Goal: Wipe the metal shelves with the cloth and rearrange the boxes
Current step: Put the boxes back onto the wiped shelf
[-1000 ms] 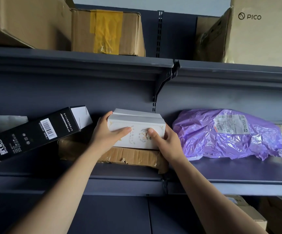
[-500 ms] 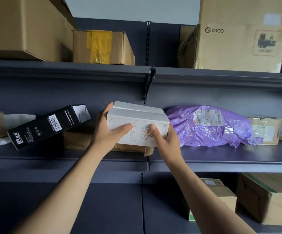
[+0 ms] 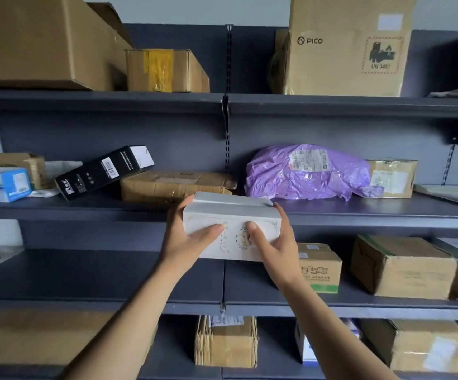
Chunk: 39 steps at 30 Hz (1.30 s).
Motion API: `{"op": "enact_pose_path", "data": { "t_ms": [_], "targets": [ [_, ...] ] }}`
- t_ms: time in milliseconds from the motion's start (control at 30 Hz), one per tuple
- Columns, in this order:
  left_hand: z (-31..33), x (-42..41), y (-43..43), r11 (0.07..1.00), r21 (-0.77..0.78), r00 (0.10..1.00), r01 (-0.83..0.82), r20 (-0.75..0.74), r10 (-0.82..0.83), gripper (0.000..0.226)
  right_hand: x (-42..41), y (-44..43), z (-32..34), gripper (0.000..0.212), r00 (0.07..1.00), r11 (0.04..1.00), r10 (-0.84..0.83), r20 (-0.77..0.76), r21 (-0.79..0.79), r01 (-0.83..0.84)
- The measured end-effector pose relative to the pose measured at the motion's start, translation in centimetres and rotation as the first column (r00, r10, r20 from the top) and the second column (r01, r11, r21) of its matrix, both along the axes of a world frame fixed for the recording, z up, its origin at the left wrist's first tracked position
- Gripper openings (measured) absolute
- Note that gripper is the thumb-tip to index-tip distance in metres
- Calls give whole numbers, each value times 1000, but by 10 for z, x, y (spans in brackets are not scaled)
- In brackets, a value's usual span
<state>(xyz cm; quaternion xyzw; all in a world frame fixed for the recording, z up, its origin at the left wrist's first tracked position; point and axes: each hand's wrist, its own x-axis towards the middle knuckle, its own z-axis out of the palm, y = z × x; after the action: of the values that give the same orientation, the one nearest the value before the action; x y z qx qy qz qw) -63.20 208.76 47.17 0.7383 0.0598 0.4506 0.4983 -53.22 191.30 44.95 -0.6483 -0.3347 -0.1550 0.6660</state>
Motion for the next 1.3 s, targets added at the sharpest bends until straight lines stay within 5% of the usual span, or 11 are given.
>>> {"op": "enact_pose_path", "data": {
  "t_ms": [400, 700, 900, 1300],
  "targets": [
    [-118, -34, -1, 967, -254, 943, -27, -326, -59, 95, -24, -7, -113, 67, 968, 978, 39, -249, -188, -87],
    [-155, 30, 57, 949, -315, 918, -29, -384, -99, 97, 35, 42, -145, 69, 933, 966, 58, -356, -215, -142],
    [-171, 93, 104, 949, -314, 893, -9, -431, -134, 93, 88, 86, -153, 93, 924, 947, 54, -378, -275, -168],
    [-225, 164, 159, 952, -304, 899, 40, -404, -167, 98, 158, 135, -187, 85, 912, 923, 35, -409, -337, -187]
  ]
}}
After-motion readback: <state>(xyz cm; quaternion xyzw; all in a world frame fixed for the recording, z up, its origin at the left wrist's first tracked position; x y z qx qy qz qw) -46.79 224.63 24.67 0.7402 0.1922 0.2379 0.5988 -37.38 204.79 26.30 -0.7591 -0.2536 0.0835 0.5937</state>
